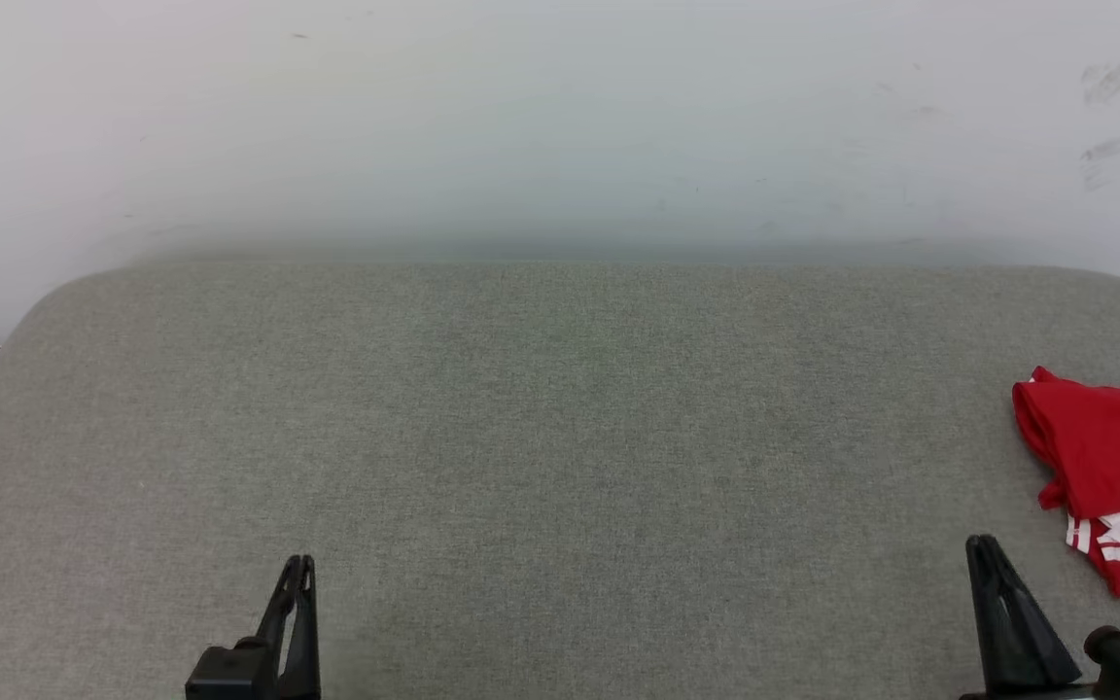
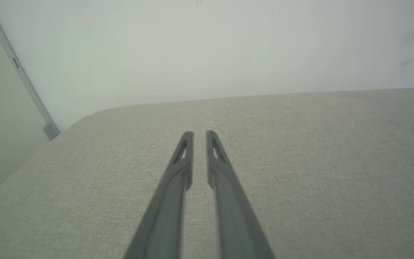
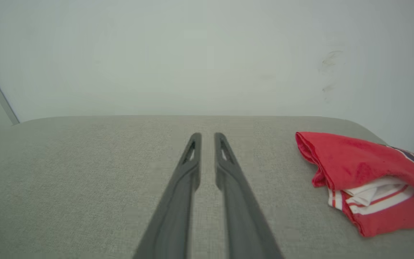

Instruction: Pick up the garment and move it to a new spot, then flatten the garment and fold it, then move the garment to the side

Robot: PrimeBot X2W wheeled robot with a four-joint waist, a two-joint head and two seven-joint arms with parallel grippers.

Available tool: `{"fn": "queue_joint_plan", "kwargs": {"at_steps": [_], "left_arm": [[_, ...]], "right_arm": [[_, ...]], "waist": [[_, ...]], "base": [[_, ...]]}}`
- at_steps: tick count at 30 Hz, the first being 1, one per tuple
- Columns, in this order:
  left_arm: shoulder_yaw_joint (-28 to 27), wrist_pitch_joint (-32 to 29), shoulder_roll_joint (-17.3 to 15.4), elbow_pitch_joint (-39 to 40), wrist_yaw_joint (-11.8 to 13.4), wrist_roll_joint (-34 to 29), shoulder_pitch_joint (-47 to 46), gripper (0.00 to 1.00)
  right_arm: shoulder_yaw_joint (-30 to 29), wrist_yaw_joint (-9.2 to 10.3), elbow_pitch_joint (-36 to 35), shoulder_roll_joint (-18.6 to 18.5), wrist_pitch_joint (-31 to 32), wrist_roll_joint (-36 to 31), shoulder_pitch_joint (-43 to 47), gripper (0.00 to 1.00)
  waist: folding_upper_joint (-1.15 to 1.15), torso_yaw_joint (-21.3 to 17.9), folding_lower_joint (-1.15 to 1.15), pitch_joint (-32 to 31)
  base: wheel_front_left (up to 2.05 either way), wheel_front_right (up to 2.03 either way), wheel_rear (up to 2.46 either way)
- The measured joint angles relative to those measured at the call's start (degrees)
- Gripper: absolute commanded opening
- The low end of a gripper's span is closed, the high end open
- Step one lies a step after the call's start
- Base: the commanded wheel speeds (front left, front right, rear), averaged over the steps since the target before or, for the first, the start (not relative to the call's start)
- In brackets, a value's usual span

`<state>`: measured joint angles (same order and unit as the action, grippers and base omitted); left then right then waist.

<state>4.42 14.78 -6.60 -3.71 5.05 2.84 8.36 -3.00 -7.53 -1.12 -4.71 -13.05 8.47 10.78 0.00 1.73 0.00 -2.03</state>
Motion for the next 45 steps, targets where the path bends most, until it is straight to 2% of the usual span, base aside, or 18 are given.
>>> {"fn": "queue_joint_plan", "kwargs": {"at_steps": [22,45], "left_arm": [[-2.5,-5.5,0.8,-3.2,-3.2,24.3,-2.9,0.0],[-4.8,-10.2,1.6,-5.3,-6.1,44.6,-6.4,0.0]], "right_arm": [[0.3,0.0,4.3,-0.1,4.3,23.4,-3.4,0.0],[0.1,0.01,7.5,-0.1,8.3,42.9,-7.4,0.0]], "waist": [[0.0,-0.3,0.0,0.4],[0.0,-0.6,0.0,0.8]], "base": [[0.0,0.0,0.0],[0.0,0.0,0.0]]}}
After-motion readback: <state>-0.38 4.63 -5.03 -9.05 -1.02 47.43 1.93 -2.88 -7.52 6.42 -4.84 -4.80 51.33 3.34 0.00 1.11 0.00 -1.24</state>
